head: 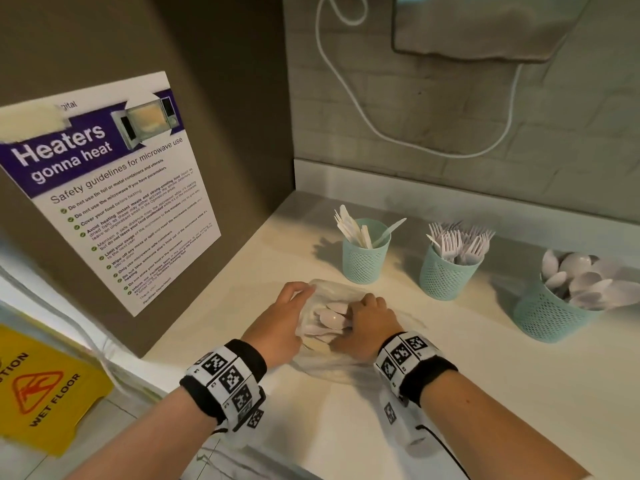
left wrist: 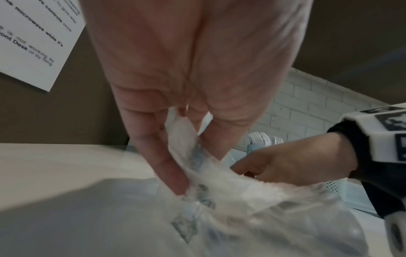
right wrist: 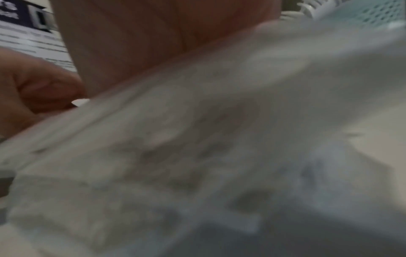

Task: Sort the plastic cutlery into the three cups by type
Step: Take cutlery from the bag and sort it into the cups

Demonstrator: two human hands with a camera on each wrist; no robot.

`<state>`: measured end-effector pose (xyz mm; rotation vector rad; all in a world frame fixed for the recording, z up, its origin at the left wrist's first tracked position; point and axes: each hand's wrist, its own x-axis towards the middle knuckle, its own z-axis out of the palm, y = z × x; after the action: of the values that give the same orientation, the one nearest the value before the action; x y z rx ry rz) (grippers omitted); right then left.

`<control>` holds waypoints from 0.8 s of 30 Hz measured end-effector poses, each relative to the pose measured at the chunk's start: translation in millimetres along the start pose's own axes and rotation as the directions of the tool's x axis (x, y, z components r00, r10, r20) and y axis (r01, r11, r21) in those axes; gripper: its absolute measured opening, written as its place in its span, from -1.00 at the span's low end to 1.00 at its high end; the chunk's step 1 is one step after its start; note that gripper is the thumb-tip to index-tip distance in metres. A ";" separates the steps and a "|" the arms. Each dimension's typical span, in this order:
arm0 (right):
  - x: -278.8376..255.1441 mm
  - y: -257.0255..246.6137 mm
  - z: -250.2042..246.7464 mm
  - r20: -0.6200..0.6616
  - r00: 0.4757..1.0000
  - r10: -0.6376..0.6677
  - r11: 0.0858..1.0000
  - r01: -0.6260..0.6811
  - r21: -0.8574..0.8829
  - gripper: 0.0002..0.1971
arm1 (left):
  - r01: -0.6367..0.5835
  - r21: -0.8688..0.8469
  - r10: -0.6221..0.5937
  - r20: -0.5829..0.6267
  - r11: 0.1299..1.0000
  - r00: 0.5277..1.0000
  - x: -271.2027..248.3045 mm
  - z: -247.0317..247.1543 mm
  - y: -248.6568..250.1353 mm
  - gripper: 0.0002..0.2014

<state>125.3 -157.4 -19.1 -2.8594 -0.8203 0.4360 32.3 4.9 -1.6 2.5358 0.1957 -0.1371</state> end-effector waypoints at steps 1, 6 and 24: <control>2.5 -2.4 0.7 -0.006 1.000 0.007 1.000 -0.007 -0.027 -0.29 | -0.002 -0.018 0.002 -0.013 1.000 1.000 0.3 -0.4 -0.2 -0.18; 12.6 -9.4 6.0 0.031 0.997 0.069 0.997 -0.068 -0.037 -0.38 | 0.054 -0.028 -0.056 -0.081 0.998 0.995 3.5 -4.4 0.2 -0.33; 3.1 25.9 -14.9 -0.046 0.968 -0.248 0.924 0.250 0.288 -0.53 | 0.218 0.205 -0.225 0.013 0.954 0.974 -0.7 -5.2 -1.3 -0.16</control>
<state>145.3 -178.3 -11.1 -2.4454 -1.0088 0.4665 31.7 8.8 2.1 2.7046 0.4749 -0.3053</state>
